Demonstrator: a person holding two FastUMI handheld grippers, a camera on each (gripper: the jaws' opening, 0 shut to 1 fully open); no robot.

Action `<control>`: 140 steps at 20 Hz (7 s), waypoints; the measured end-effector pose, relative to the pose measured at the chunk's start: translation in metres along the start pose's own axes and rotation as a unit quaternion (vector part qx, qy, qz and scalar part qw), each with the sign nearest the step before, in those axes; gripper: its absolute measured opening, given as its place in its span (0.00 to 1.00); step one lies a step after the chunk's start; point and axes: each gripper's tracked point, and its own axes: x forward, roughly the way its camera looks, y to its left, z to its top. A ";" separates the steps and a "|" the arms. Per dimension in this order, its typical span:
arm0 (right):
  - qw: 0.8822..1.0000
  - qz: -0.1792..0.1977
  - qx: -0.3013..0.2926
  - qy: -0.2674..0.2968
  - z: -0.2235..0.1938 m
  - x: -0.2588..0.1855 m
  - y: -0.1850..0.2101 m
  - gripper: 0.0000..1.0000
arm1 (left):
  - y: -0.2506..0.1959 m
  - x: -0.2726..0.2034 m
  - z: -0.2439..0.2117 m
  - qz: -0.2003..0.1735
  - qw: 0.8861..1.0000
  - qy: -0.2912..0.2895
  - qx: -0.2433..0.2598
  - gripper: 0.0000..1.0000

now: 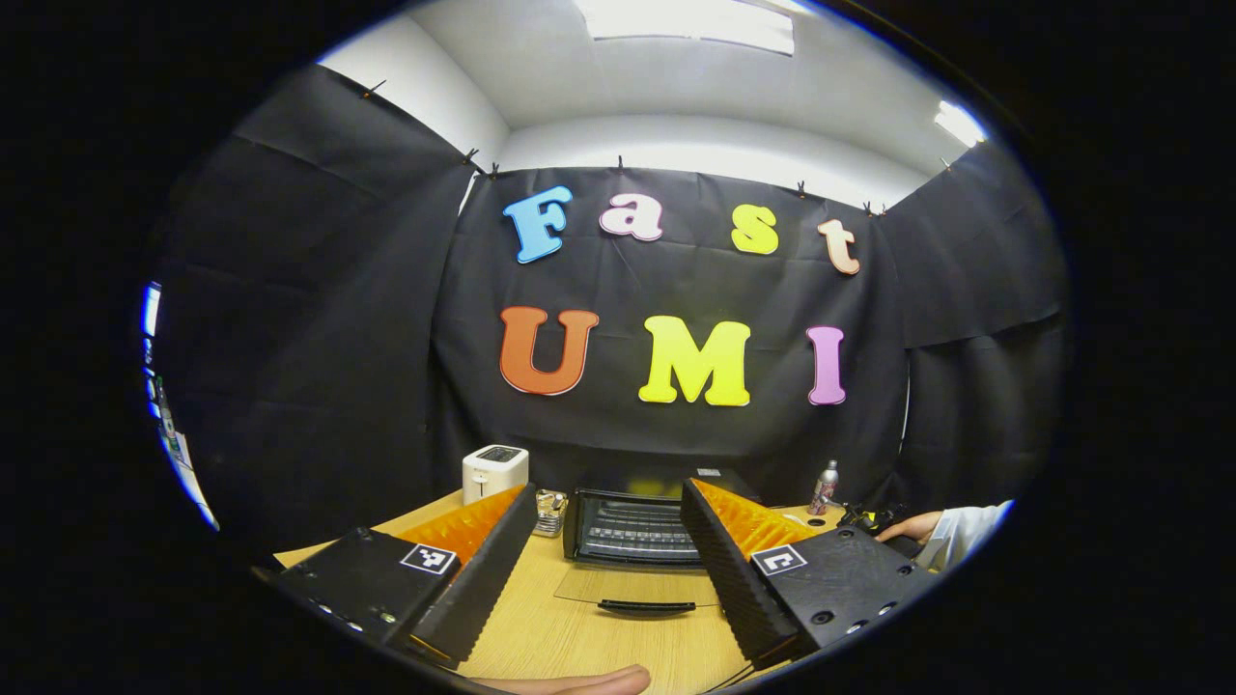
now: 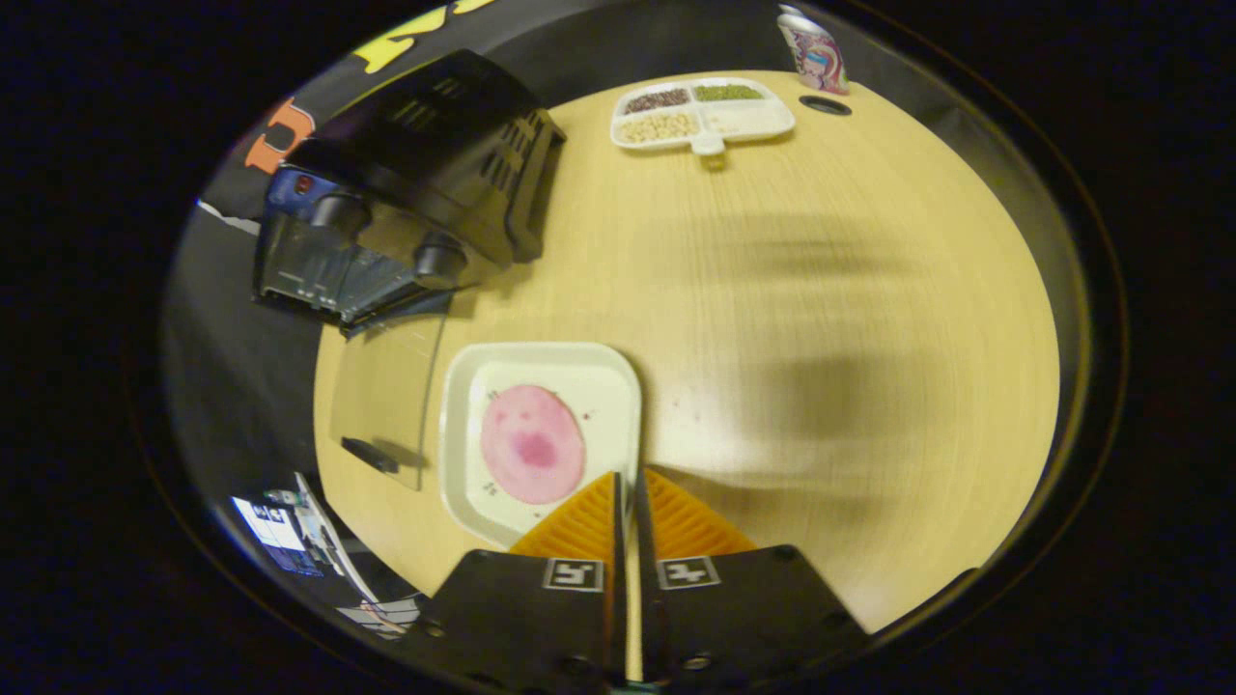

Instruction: Open the electric oven with the left hand, put the food in, and close the electric oven.

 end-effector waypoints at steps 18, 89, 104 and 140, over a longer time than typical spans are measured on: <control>0.986 0.138 0.089 -0.017 -0.010 -0.028 -0.040 0.00 | -0.001 -0.022 0.001 -0.004 1.000 0.013 0.021 0.95; 0.874 0.041 0.049 -0.481 0.115 0.005 0.240 0.95 | 0.113 -0.065 -0.094 0.041 0.992 0.103 0.062 0.96; 0.842 0.044 -0.085 -0.532 0.015 -0.155 0.195 1.00 | 0.054 0.013 -0.176 -0.011 0.973 0.225 0.048 0.96; 0.774 -0.016 -0.176 -0.609 -0.023 -0.329 0.115 0.95 | -0.064 0.095 -0.342 -0.064 0.896 0.437 0.047 0.98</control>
